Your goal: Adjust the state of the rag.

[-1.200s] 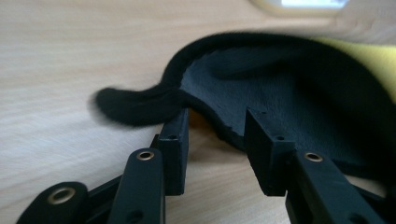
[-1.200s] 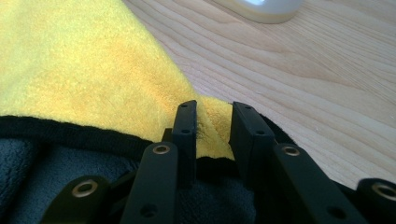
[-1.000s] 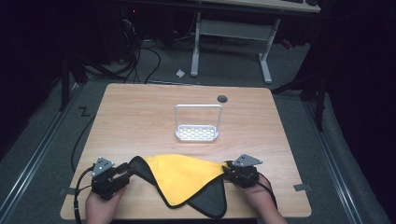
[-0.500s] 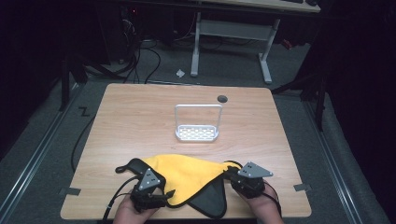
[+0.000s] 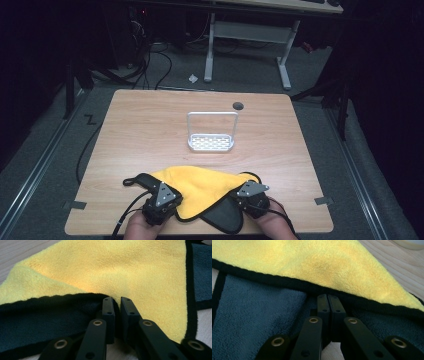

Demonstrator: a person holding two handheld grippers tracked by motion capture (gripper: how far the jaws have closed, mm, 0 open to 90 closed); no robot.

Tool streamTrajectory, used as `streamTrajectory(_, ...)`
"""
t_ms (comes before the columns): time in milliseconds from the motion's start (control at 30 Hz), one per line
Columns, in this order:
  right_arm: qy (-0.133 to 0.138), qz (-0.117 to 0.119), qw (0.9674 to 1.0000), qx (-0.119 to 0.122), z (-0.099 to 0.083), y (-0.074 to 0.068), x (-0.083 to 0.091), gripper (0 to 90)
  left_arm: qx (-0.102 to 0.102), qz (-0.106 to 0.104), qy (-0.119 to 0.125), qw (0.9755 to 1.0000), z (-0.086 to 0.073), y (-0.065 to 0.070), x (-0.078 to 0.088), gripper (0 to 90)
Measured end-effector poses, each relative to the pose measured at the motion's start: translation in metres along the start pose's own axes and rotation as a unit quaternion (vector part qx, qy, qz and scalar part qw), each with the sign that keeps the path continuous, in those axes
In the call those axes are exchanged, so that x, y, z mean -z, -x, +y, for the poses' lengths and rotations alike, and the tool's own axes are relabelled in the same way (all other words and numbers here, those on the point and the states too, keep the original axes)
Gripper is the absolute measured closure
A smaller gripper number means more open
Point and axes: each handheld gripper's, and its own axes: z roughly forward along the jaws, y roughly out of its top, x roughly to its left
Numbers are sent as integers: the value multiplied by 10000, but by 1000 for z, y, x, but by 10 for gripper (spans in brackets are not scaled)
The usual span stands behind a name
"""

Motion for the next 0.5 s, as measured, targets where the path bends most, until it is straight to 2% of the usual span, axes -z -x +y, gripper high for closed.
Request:
streamTrajectory(133, 2, -81, 9999, -83, -3, 6, 2, 900, 148, -11, 246, 9996, 2, -4, 6, 844)
streamTrajectory(300, -13, -229, 9990, -375, -12, 27, 8, 900, 367, 116, 575, 9976, 5, -16, 18, 842)
streamTrajectory(500, -44, -474, 9966, -672, -22, 51, 15, 900, 816, 235, 894, 9924, 1, -37, 29, 842)
